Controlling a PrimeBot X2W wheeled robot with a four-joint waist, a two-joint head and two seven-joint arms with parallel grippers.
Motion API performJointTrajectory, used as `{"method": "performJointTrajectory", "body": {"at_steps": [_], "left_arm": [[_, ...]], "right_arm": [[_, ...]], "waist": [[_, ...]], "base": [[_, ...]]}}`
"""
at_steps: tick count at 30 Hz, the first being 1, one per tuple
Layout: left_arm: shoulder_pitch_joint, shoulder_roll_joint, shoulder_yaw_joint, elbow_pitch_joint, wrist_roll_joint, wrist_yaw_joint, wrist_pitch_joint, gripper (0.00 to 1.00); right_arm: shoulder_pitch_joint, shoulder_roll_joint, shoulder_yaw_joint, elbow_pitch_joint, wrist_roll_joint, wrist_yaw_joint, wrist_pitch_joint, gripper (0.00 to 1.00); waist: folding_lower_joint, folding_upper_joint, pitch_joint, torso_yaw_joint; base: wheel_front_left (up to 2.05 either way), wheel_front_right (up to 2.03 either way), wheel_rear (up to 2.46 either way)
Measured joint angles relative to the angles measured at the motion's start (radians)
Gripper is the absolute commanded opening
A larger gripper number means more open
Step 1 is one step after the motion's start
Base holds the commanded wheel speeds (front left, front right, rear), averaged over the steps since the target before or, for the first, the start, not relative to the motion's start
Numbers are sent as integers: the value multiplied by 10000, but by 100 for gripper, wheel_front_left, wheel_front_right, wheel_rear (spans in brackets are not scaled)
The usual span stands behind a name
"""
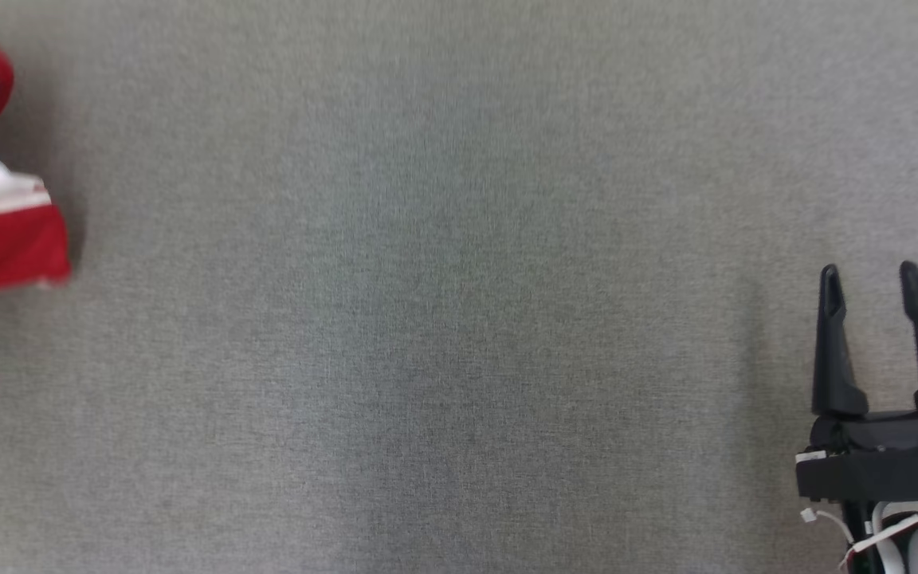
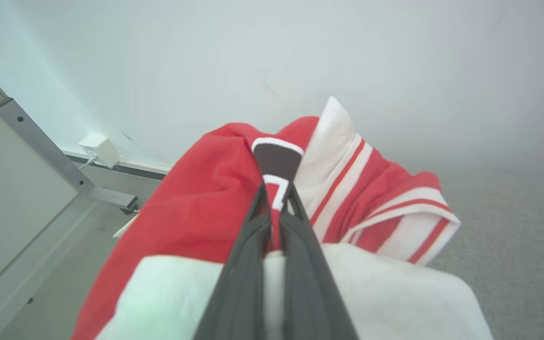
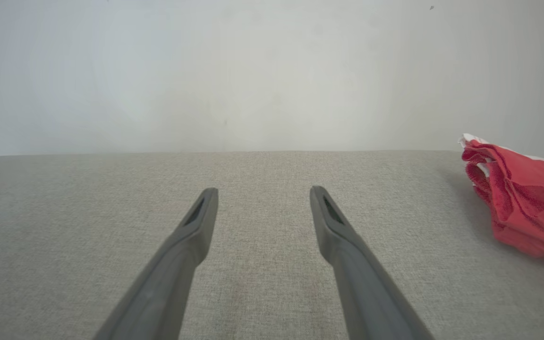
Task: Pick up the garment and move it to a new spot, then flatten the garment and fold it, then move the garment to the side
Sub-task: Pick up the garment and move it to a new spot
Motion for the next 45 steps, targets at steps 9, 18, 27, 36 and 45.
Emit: {"method": "performJointTrajectory", "body": {"at_steps": [9, 18, 27, 36, 45], "left_arm": [[-1019, -27, -949, -1900, 270, 0, -483, 0], [-1337, -1028, -2086, -4752, 173, 13, 734, 0], [-90, -2533, -3104, -5960, 12, 301, 1252, 0], [2533, -3260, -3827, -5497, -412, 368, 915, 0], [4041, -3824, -4861, -4794, -224, 334, 460, 100]], "right_arm": [[28, 192, 240, 1273, 430, 0, -775, 100], [146, 288, 566, 2148, 807, 0, -1287, 100], [0, 295, 706, 2629, 1298, 0, -1542, 100], [-2, 297, 836, 2838, 1384, 0, -1595, 100], [-36, 303, 984, 2874, 1319, 0, -1599, 100]], "waist": [[-1, -1, -1050, -188], [-2, -1, -1626, -1145], [-1, 0, -1742, -2436], [0, -1, -1773, -3195], [0, 0, -1917, -2949]], "base": [[0, 0, 0], [0, 0, 0], [0, 0, 0], [0, 0, 0], [0, 0, 0]]}}
